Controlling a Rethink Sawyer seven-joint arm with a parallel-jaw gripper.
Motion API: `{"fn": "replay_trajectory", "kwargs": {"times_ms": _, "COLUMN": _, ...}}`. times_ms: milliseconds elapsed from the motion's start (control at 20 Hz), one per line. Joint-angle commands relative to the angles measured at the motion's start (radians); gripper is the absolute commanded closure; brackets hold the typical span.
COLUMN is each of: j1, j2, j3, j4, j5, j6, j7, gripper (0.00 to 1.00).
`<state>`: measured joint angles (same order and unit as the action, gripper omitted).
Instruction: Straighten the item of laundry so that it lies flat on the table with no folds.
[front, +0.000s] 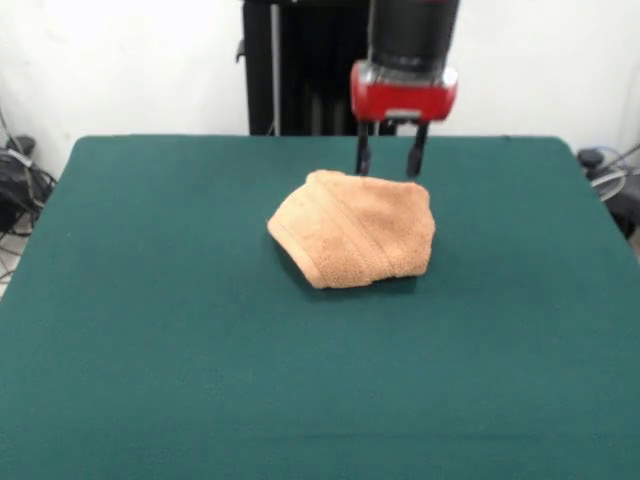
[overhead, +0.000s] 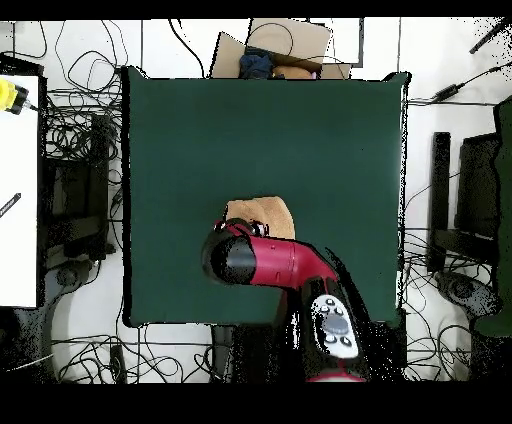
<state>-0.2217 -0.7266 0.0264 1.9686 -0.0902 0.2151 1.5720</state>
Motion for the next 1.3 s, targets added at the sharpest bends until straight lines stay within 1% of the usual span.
{"fn": "replay_trajectory", "kwargs": {"times_ms": 50, "j1": -0.022, "j2": 0.274, "j3": 0.113, "j4": -0.089, "j5": -0.092, "j6": -0.198, "j7": 0.084, "gripper": 0.0}}
{"fn": "replay_trajectory", "kwargs": {"times_ms": 300, "j1": -0.05, "j2": 0.393, "j3": 0.143, "j4": -0.155, "j5": -0.127, "j6": -0.277, "j7": 0.087, "gripper": 0.0}}
{"fn": "replay_trajectory", "kwargs": {"times_ms": 500, "j1": -0.049, "j2": 0.433, "j3": 0.146, "j4": -0.173, "j5": -0.129, "j6": -0.303, "j7": 0.103, "gripper": 0.0}}
{"fn": "replay_trajectory", "kwargs": {"times_ms": 800, "j1": -0.019, "j2": 0.428, "j3": 0.124, "j4": -0.135, "j5": -0.113, "j6": -0.342, "j7": 0.148, "gripper": 0.0}}
{"fn": "replay_trajectory", "kwargs": {"times_ms": 1000, "j1": -0.021, "j2": 0.418, "j3": 0.125, "j4": -0.12, "j5": -0.107, "j6": -0.365, "j7": 0.168, "gripper": 0.0}}
{"fn": "replay_trajectory", "kwargs": {"times_ms": 1100, "j1": -0.02, "j2": 0.41, "j3": 0.124, "j4": -0.12, "j5": -0.1, "j6": -0.342, "j7": 0.164, "gripper": 0.0}}
{"fn": "replay_trajectory", "kwargs": {"times_ms": 1150, "j1": -0.019, "j2": 0.406, "j3": 0.124, "j4": -0.12, "j5": -0.097, "j6": -0.33, "j7": 0.162, "gripper": 1.0}}
{"fn": "replay_trajectory", "kwargs": {"times_ms": 1300, "j1": -0.011, "j2": 0.396, "j3": 0.118, "j4": -0.118, "j5": -0.088, "j6": -0.309, "j7": 0.158, "gripper": 1.0}}
